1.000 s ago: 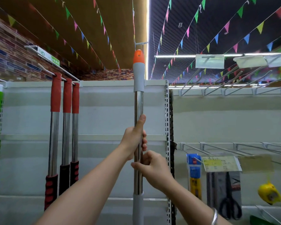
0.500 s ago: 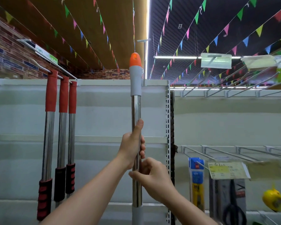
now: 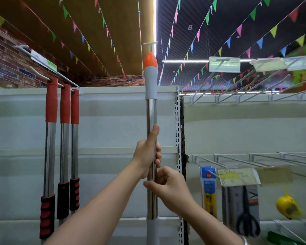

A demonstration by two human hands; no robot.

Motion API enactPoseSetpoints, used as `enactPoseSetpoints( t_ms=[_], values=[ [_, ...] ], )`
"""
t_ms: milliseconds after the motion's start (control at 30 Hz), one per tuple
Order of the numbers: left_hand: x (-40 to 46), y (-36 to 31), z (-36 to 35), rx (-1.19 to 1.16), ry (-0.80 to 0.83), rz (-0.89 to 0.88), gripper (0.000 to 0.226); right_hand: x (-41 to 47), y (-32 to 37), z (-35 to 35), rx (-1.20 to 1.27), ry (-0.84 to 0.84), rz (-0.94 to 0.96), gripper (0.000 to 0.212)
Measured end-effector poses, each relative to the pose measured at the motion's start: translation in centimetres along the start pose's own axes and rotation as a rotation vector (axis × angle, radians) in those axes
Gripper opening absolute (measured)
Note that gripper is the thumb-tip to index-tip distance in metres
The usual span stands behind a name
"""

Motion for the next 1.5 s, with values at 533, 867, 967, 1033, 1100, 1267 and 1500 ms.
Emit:
enactPoseSetpoints(
  t_ms=[533, 867, 967, 1033, 1100, 1267, 1500],
  values=[
    [3.1, 3.8, 1.5, 0.026, -0.04, 0.108, 0.054, 2.5, -3.6, -2.3, -0.036, 0.069, -0.122, 0.026],
    [8.8, 6.6, 2.6, 0.006, -0.058, 0.097, 0.054, 7.1, -6.4, -3.5, -0.202, 0.08, -0.153, 0.029],
    [10.5, 7.5, 2.8, -0.003, -0.014, 0.097, 0.054, 8.7, -7.6, -3.9, -0.269, 0.081, -0.183, 0.029],
    [11.4, 7.9, 2.9, -0.014, -0.014, 0.104, 0.055, 9.7, -8.5, -4.2, -0.289, 0.08, -0.197, 0.031],
    [12.1, 8.2, 3.0, -0.019, -0.019, 0.099, 0.054, 10.4, -9.0, -4.6, -0.281, 0.084, -0.198, 0.028],
    [12.5, 9.0, 3.1, -0.019, -0.013, 0.068, 0.053, 10.0, -9.9, -5.4, -0.123, 0.12, -0.242, 0.027],
    [12.0, 8.6, 2.9, -0.059, -0.023, 0.089, 0.058, 7.7, -9.7, -6.9, -0.074, 0.186, -0.248, 0.037]
  ],
)
Point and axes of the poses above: each hand's wrist, its own x-axis towards the middle knuckle, its own z-axis out of the back of the hand, y = z × x, the point moved 4 cm from there along x, towards the middle knuckle, and after that the axes turned 11 degrees about -x, right-handed, at the moved point
